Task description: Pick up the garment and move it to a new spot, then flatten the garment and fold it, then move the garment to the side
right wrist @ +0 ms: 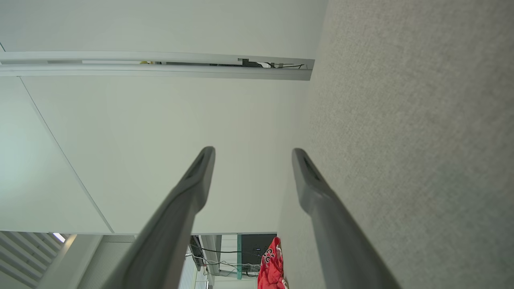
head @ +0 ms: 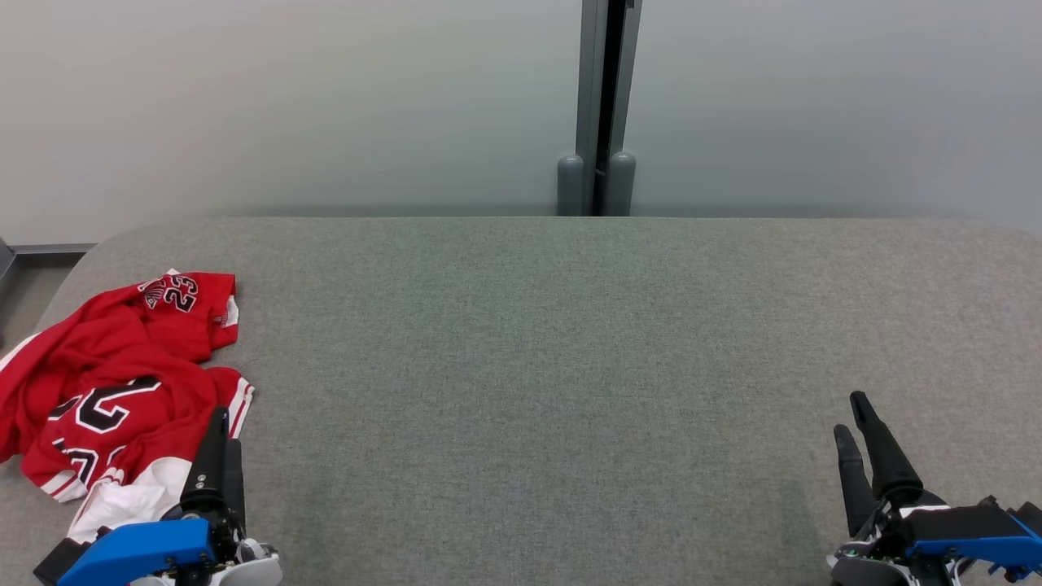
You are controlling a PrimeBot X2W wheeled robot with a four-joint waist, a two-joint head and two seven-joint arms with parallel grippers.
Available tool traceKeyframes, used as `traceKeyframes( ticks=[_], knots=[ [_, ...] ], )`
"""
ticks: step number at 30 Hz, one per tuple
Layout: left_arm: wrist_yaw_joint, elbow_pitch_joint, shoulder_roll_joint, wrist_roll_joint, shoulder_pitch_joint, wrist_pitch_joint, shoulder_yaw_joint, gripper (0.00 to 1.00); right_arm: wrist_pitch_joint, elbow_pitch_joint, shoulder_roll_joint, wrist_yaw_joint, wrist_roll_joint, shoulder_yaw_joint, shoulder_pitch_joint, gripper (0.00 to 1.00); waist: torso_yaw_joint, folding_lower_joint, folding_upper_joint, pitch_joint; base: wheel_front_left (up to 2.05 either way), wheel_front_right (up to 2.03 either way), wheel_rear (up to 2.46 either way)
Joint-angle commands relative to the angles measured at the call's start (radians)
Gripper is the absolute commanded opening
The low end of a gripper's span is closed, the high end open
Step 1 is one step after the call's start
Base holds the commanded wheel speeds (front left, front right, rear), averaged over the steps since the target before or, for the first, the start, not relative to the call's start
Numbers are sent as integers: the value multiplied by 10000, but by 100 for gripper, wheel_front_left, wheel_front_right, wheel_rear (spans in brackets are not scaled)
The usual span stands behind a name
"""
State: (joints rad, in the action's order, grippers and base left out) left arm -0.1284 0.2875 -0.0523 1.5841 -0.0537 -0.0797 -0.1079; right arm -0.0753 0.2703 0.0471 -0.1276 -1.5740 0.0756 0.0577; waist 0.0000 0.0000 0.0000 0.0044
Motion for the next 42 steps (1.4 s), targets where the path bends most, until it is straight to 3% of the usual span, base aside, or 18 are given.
traceKeyframes(
  ticks=[1, 22, 42],
  knots=[
    [-5, -189, -138, -149, -270, 109, 87, 100, 108, -214, 142, -15, 189, -84, 225, 100, 0, 0, 0, 1, 0, 0, 0],
    [-12, 127, -891, -3764, -515, 1060, 1135, 100, 1016, -43, 121, -22, 4176, -255, 433, 100, -14, 0, 0, 59, 0, 0, 0],
    [-18, 553, -1264, -6705, -609, 1756, 1403, 100, 1707, 175, 36, -29, 7739, -441, 582, 100, -12, 0, 0, 191, 0, 0, 0]
  ],
)
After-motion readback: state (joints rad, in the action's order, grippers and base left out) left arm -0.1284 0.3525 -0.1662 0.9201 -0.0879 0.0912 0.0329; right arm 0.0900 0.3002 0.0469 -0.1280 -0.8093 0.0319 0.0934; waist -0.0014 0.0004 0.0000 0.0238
